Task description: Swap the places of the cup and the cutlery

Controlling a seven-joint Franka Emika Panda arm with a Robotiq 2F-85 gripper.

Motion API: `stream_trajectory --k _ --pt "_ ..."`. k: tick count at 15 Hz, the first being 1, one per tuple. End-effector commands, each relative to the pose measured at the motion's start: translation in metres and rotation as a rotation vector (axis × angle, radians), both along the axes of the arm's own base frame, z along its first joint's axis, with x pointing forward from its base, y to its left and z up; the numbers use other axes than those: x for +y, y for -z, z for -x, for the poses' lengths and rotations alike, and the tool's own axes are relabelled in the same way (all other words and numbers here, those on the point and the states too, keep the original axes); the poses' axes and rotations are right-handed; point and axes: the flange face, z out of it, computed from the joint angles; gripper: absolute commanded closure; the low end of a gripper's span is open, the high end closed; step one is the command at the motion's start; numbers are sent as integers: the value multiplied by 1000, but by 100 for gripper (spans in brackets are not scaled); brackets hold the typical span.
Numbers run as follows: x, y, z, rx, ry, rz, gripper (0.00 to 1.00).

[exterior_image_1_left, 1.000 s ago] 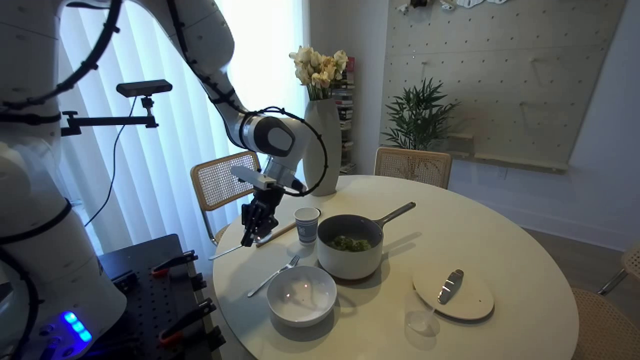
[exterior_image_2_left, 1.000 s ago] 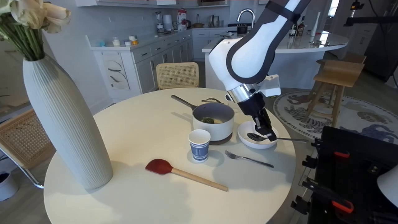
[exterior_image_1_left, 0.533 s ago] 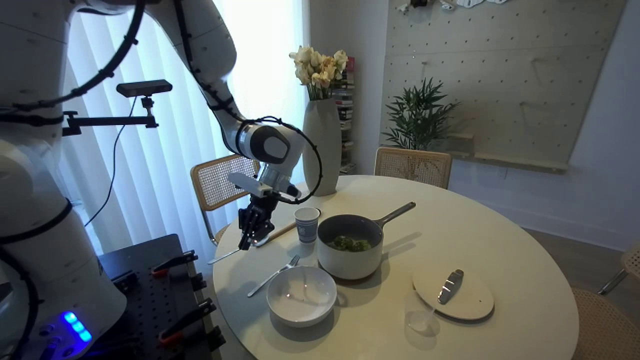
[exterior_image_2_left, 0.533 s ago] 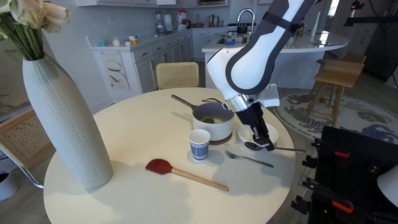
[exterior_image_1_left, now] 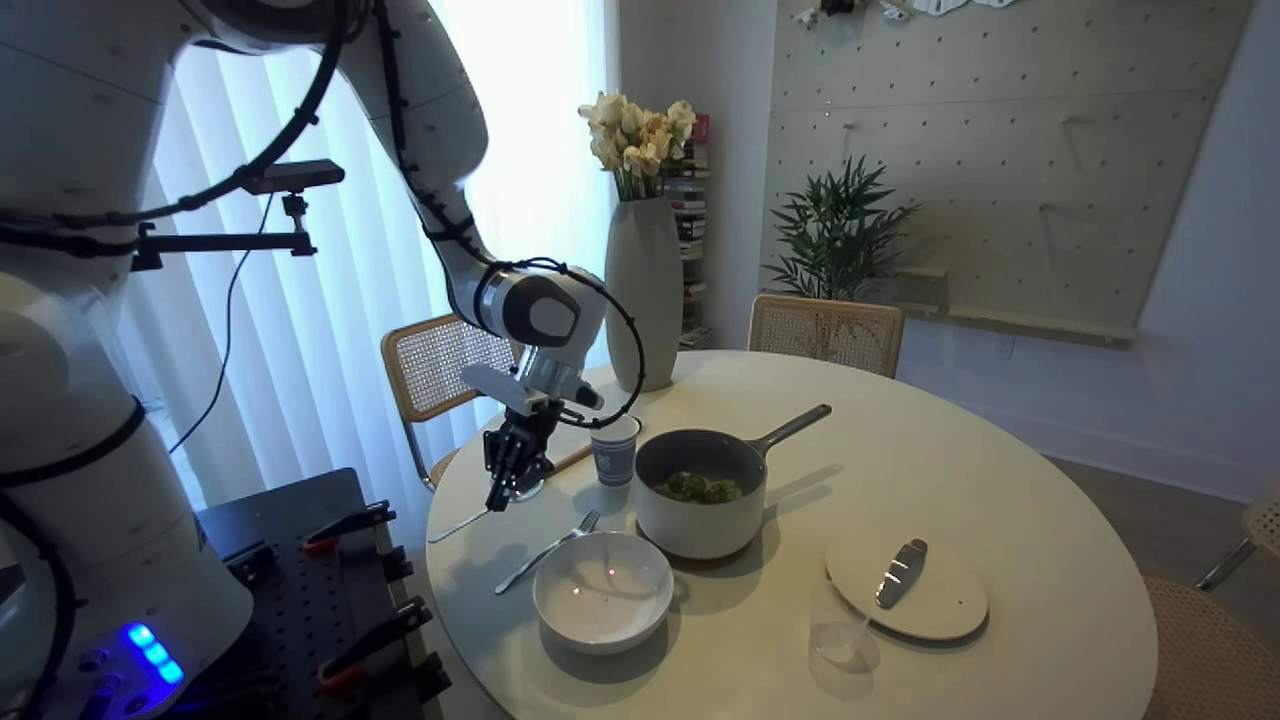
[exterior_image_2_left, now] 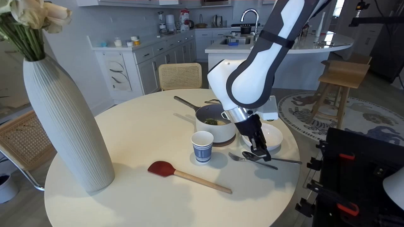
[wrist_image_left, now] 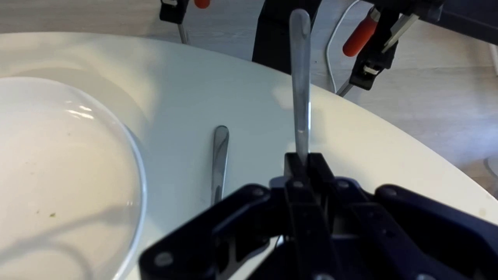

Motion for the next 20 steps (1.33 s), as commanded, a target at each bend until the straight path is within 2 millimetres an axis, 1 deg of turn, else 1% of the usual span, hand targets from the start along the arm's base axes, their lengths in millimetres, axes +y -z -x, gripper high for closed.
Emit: stream_trajectory --k 1,11,20 --pt "6 7 -11 -22 32 -7 98" --pt "16 30 -26 -55 23 -17 98" --pt "16 46 -44 -64 33 -19 98"
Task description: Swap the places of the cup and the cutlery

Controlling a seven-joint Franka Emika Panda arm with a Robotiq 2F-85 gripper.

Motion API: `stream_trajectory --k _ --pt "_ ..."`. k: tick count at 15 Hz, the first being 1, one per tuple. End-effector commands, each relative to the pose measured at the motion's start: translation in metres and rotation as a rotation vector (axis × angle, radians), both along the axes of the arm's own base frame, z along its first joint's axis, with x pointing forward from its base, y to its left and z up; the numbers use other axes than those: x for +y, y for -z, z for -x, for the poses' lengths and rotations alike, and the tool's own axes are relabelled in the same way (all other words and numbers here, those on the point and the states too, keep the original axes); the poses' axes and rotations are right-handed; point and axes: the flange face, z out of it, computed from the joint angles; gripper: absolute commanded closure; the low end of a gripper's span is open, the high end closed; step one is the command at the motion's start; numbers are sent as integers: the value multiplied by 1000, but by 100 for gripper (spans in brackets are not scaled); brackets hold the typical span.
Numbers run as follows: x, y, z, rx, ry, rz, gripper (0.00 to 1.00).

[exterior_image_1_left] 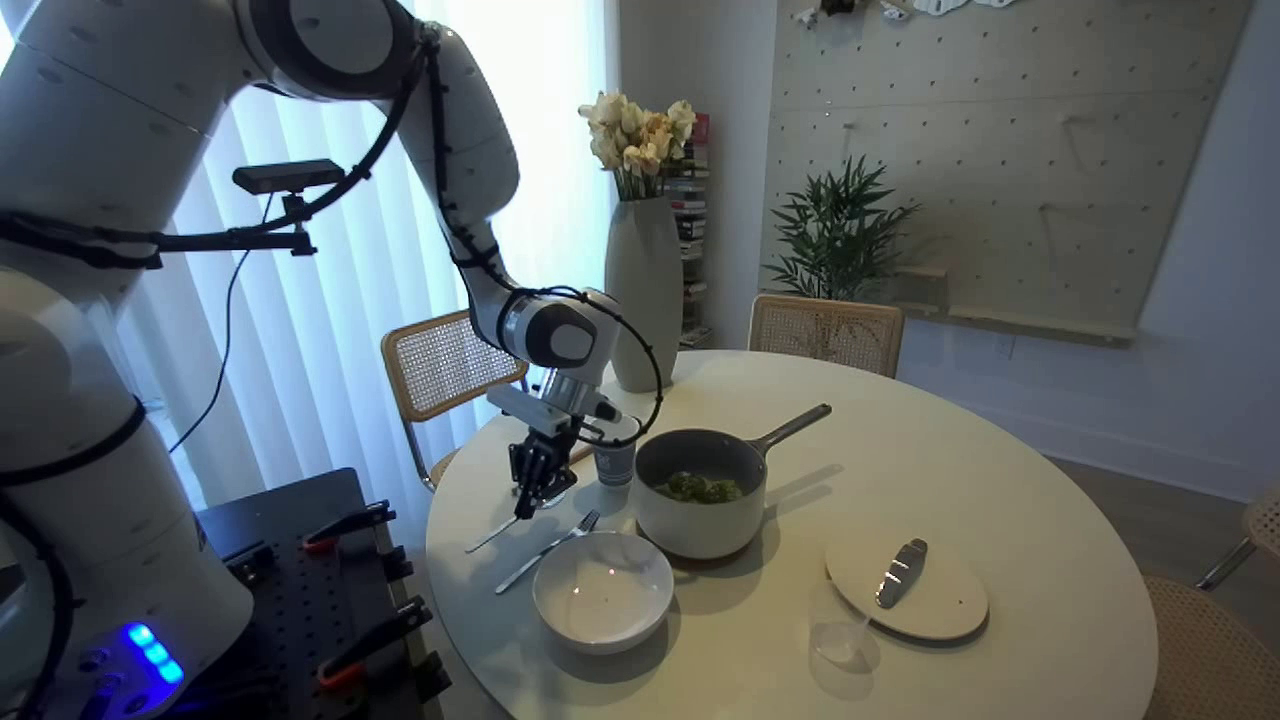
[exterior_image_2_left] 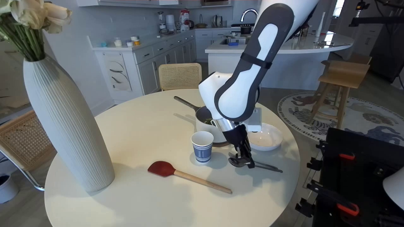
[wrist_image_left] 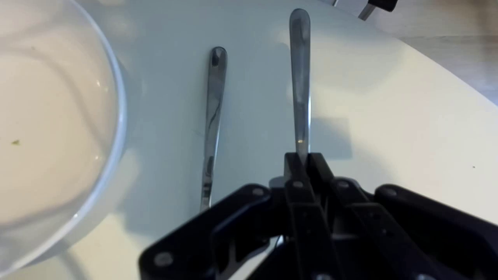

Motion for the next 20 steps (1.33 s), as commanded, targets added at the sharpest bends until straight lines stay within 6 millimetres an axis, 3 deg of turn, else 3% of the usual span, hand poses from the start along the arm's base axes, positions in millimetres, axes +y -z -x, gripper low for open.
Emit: stream_trajectory --k 1,20 --pt "5 6 -9 -6 36 7 98" --pt "3 34 -22 9 72 25 98"
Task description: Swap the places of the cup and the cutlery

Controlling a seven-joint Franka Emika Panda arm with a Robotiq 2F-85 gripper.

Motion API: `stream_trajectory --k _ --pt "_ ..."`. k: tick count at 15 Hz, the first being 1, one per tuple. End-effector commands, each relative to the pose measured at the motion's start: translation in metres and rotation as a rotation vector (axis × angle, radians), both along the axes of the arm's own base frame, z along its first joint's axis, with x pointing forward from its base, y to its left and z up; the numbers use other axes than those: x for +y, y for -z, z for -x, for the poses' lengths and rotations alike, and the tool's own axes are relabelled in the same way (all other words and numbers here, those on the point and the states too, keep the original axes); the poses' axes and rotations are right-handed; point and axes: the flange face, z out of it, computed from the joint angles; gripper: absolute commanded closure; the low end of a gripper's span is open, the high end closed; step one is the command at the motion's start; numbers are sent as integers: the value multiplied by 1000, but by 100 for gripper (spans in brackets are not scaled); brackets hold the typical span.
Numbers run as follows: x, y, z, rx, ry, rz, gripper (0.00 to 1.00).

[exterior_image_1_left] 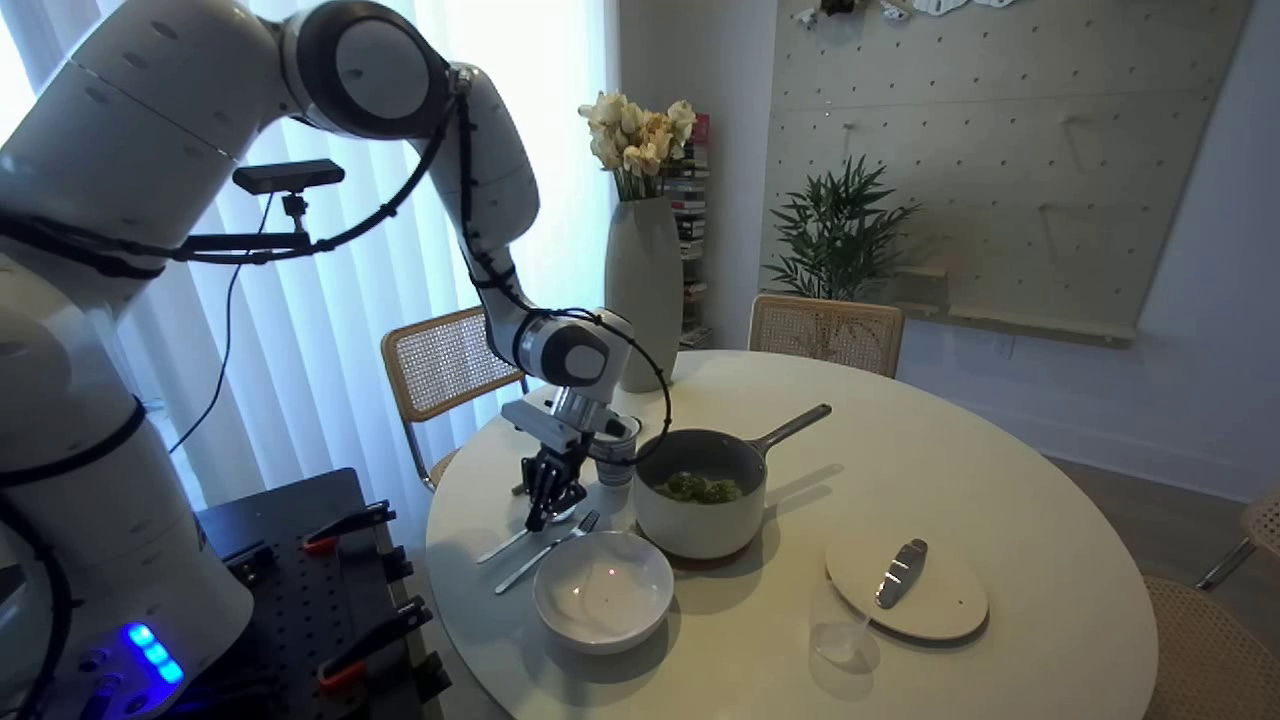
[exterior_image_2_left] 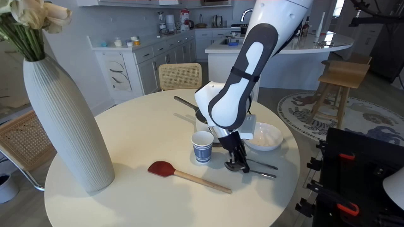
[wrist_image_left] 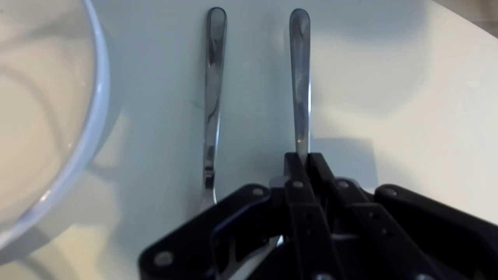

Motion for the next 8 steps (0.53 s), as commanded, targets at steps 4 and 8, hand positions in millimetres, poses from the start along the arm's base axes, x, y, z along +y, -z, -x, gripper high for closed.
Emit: stream_trajectory --k 4,8 --pt "3 2 -6 -3 33 12 98" --pt "3 3 -7 -1 36 12 65"
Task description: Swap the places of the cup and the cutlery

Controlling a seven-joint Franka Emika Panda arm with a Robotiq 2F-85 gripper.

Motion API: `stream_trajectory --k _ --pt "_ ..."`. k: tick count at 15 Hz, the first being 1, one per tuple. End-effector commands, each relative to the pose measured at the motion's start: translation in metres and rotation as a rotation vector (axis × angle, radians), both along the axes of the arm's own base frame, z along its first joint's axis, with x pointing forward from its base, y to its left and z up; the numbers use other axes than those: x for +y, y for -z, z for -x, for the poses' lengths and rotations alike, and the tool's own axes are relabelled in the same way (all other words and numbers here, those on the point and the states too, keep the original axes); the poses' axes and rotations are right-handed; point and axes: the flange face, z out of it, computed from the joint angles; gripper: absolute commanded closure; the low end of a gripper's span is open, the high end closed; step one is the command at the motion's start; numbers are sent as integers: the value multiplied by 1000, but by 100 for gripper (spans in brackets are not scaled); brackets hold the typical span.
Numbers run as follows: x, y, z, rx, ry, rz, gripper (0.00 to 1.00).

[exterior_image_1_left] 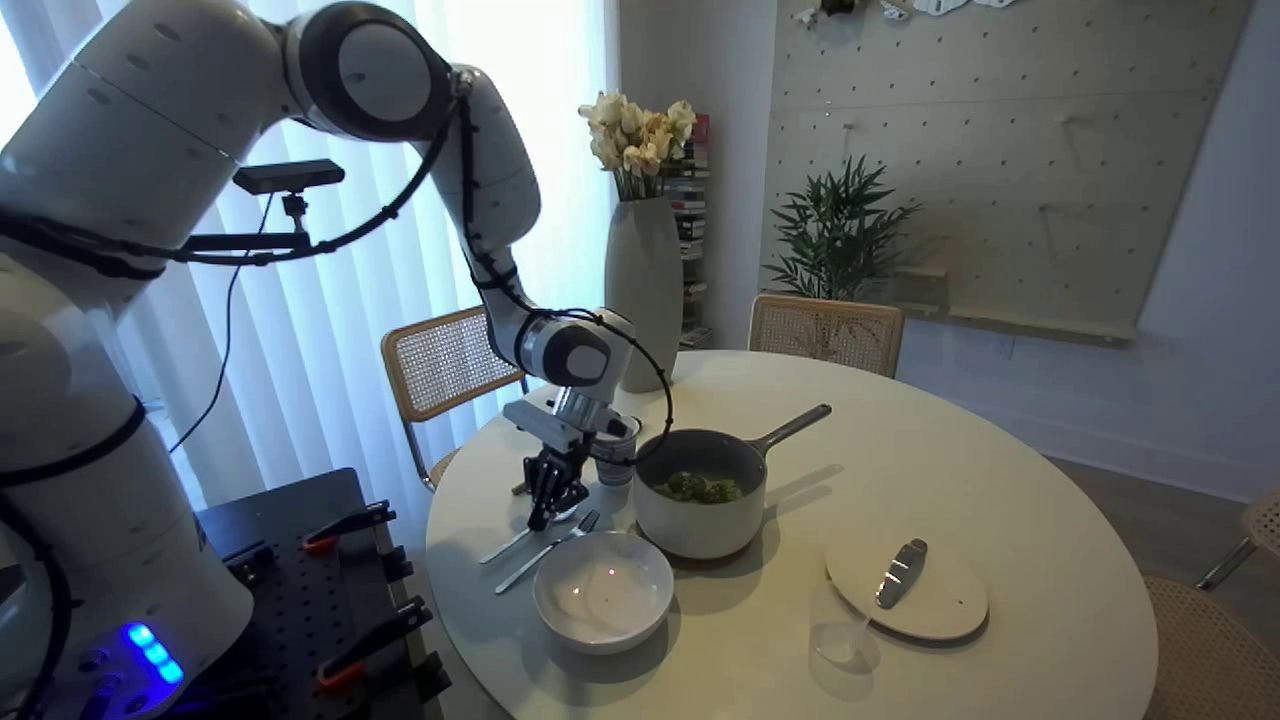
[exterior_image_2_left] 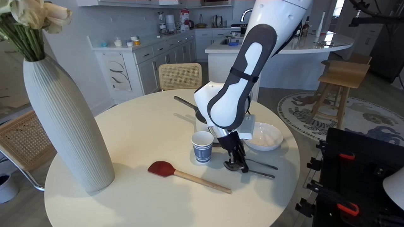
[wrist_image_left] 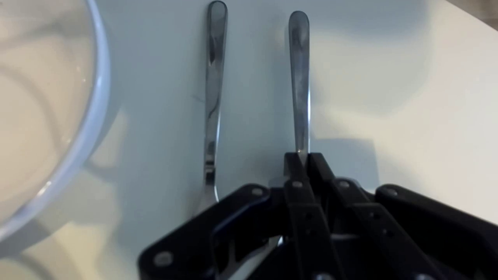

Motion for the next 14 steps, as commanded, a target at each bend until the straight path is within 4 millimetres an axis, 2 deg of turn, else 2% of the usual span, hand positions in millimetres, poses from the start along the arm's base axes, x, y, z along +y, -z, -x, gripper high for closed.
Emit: stream_trajectory --k 1,2,10,14 --pt "3 2 -4 2 36 13 65" --pt "3 2 -3 3 36 13 61" --pt "3 -7 -4 2 37 5 1" --pt "3 -19 -7 -6 42 -7 0"
